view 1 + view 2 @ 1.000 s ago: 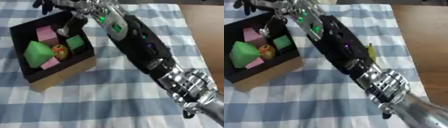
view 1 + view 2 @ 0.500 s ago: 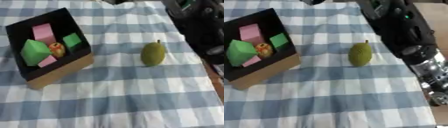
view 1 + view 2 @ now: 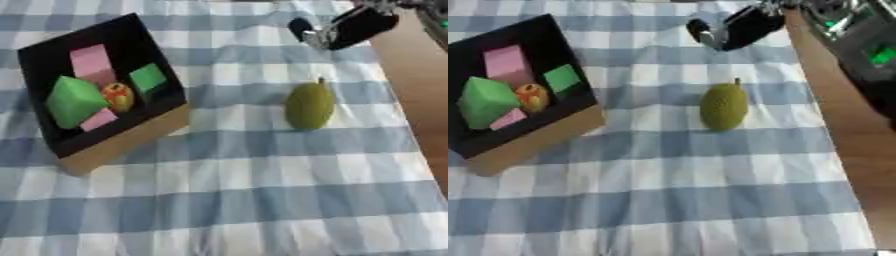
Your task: Pick up objects on the table and place them in the box.
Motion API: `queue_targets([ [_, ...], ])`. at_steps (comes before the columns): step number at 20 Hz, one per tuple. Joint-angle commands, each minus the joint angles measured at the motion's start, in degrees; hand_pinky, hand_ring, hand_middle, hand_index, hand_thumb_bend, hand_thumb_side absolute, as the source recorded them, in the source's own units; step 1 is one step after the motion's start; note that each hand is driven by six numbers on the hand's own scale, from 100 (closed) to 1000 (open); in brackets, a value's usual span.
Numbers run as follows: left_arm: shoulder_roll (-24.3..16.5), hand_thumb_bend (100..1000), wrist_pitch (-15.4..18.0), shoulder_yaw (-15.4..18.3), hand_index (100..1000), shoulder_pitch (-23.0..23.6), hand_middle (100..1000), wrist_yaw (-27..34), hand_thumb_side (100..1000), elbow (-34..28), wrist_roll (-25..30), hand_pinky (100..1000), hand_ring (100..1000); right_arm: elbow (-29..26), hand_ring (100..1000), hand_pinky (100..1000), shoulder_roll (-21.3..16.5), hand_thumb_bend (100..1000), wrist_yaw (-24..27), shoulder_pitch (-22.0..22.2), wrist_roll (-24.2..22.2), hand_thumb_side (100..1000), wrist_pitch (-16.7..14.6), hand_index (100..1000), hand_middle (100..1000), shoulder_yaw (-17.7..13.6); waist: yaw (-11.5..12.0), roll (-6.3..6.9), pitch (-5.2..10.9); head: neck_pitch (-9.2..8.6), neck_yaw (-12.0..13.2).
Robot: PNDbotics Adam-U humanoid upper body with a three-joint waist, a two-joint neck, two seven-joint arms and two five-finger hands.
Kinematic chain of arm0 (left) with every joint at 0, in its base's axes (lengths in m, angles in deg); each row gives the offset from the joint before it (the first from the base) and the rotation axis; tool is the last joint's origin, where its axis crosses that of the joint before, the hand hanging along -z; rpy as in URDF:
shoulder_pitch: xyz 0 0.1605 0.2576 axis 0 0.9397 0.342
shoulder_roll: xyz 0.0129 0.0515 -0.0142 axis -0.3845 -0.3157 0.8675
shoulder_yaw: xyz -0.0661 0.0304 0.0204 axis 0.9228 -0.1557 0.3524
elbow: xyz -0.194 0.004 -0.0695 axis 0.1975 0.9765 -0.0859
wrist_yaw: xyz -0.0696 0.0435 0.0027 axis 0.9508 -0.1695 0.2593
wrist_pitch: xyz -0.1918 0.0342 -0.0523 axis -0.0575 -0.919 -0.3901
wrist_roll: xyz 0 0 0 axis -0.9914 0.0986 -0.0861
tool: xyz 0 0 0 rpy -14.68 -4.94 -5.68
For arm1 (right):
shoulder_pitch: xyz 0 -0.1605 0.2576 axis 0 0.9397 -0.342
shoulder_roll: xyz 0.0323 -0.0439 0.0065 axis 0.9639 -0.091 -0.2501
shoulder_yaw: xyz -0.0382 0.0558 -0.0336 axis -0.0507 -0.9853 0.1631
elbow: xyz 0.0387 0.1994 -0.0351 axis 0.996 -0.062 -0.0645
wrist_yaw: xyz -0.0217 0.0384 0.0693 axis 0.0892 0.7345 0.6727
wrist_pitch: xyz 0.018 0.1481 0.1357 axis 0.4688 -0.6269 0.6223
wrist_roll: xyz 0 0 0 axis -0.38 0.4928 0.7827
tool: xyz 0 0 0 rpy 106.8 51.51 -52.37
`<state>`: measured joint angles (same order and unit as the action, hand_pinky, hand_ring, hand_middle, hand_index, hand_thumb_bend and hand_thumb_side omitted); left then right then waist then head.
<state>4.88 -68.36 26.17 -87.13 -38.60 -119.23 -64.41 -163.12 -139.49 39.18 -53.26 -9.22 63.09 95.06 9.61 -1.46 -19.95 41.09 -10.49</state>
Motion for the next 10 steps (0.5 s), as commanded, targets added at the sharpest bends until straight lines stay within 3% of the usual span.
queue_targets([
  [1,-0.95,403,-0.33,0.46,804,-0.36,706,-0.08,718,-0.99,-0.07,778,795,-3.05,892,893,-4.25,184,-0.31,2.73,1.67,241,-0.82,940,805,-2.22,-0.02,0.9,1.45,0.05,0.54],
  [5,-0.8,403,-0.47,0.47,803,-0.35,706,-0.07,718,-0.99,-0.13,778,799,-3.25,894,894,-5.22,177,-2.35,7.88,2.8,270,-2.1,940,808,-2.93,-0.14,1.15,1.29,-0.11,0.58],
  [10,-0.64,402,-0.68,0.45,803,-0.3,707,-0.02,720,-0.99,-0.16,777,801,-3.26,893,893,-4.42,142,-4.0,12.26,3.35,316,-0.45,939,804,-3.43,-0.16,1.4,1.09,-0.42,0.78],
])
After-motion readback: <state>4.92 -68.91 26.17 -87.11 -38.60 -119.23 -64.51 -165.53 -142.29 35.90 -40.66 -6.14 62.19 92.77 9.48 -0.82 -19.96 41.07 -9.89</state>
